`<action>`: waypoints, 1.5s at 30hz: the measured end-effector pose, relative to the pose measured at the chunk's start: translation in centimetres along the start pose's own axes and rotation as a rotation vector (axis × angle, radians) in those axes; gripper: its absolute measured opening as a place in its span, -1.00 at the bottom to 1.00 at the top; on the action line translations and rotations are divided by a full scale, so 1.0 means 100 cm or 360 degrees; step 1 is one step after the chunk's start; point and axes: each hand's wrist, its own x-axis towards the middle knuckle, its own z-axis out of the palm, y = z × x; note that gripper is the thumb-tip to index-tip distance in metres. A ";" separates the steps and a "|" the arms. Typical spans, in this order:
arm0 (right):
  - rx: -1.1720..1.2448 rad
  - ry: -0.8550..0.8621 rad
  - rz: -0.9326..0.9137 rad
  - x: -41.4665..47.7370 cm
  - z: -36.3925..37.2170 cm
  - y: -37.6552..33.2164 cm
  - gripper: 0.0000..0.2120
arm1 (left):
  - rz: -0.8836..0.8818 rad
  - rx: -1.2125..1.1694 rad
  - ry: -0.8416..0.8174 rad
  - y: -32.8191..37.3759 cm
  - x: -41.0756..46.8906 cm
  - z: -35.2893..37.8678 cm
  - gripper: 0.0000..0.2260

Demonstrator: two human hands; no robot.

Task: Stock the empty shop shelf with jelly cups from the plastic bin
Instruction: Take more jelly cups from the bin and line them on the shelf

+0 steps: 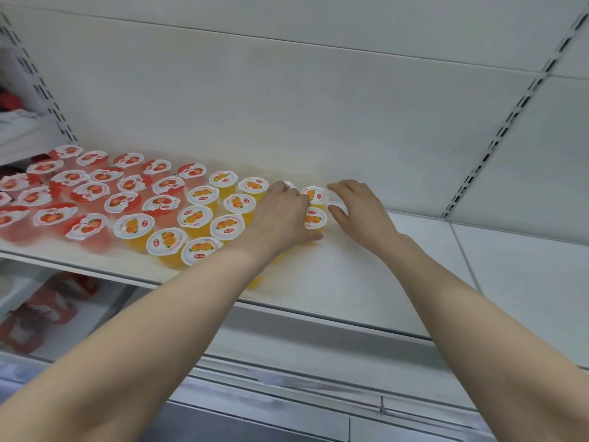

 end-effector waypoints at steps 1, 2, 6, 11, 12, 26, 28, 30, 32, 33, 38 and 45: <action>-0.0018 0.0008 -0.0009 -0.001 -0.002 -0.001 -0.60 | 0.0000 -0.0008 -0.0009 0.000 -0.001 -0.001 -0.39; -0.0038 0.0016 -0.0018 -0.002 -0.004 -0.002 -0.60 | 0.0003 -0.0012 -0.0016 0.000 -0.002 -0.002 -0.39; -0.0123 0.0065 -0.0052 -0.010 -0.013 -0.008 -0.62 | 0.0014 -0.0060 0.0015 0.000 -0.008 -0.008 -0.38; -0.0224 0.0109 -0.0113 -0.019 -0.025 -0.023 -0.63 | 0.0034 -0.0119 0.0106 -0.010 -0.025 -0.025 -0.44; -0.0238 0.0116 -0.0126 -0.021 -0.028 -0.028 -0.63 | 0.0034 -0.0116 0.0125 -0.014 -0.030 -0.030 -0.45; -0.0303 0.0263 -0.0382 -0.033 -0.030 -0.196 -0.62 | -0.0058 -0.0042 0.0457 -0.151 -0.169 -0.095 -0.56; -0.0264 0.0292 -0.0442 -0.035 -0.016 -0.238 -0.60 | -0.0102 -0.0035 0.0496 -0.186 -0.203 -0.102 -0.58; -0.0234 0.0293 -0.0532 -0.037 0.001 -0.281 -0.58 | -0.0147 -0.0001 0.0535 -0.226 -0.240 -0.107 -0.60; -0.0209 0.0289 -0.0641 -0.041 0.025 -0.332 -0.57 | -0.0237 0.0021 0.0564 -0.272 -0.282 -0.110 -0.61; -0.0186 0.0290 -0.0673 -0.044 0.034 -0.351 -0.57 | -0.0279 0.0035 0.0582 -0.290 -0.299 -0.111 -0.60; -0.0051 0.0186 -0.0841 -0.061 0.094 -0.448 -0.59 | -0.0512 0.0067 0.0562 -0.379 -0.396 -0.103 -0.61; 0.0152 -0.0121 -0.1028 -0.090 0.185 -0.568 -0.60 | -0.0976 -0.0024 0.0394 -0.469 -0.538 -0.064 -0.64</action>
